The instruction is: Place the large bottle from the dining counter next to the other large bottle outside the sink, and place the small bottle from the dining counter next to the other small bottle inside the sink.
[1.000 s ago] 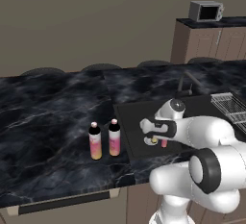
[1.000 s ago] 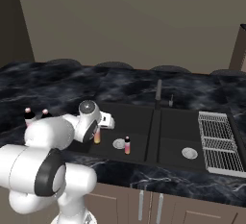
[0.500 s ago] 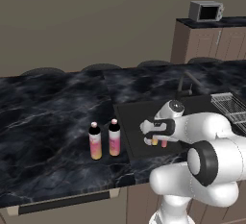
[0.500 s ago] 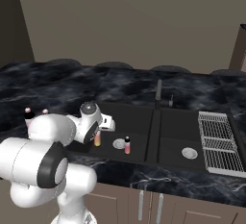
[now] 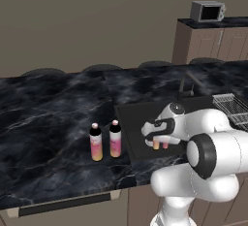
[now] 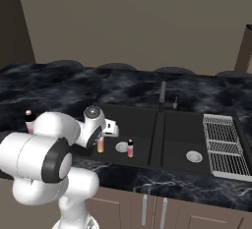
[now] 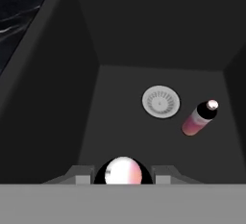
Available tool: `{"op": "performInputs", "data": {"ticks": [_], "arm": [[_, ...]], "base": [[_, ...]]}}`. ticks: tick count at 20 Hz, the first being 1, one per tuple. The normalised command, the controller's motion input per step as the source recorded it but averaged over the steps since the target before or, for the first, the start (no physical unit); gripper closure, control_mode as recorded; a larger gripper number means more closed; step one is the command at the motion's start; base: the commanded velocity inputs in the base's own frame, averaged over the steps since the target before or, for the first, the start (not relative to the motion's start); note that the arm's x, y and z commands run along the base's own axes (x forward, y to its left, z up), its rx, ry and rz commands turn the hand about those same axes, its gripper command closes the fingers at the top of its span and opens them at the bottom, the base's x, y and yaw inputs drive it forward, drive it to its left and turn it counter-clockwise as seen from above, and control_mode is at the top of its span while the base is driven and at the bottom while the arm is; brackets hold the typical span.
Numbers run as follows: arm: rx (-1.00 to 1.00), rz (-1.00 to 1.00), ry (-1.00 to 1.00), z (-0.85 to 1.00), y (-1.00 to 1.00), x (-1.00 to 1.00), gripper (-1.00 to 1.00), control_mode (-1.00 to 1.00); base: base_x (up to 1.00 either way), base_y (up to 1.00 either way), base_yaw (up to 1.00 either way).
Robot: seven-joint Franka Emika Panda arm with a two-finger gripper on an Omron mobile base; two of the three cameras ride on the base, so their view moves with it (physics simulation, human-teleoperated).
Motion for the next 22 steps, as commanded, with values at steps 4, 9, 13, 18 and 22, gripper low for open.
{"op": "performInputs", "data": {"ticks": [4,9,13,18,22], "arm": [[0.00,0.00,-0.06,-0.41,0.01,-0.08,1.00,-1.00],[0.00,0.00,-0.07,-0.39,0.03,-0.07,1.00,-1.00],[0.00,0.00,-0.05,-0.35,0.07,-0.04,1.00,-1.00],[0.00,0.00,-0.02,-0.31,0.08,-0.01,1.00,-1.00],[0.00,0.00,0.00,-0.29,0.06,0.00,1.00,-1.00]], "base": [[0.00,0.00,0.00],[0.00,0.00,0.00],[0.00,0.00,0.00],[0.00,0.00,0.00],[0.00,0.00,0.00]]}}
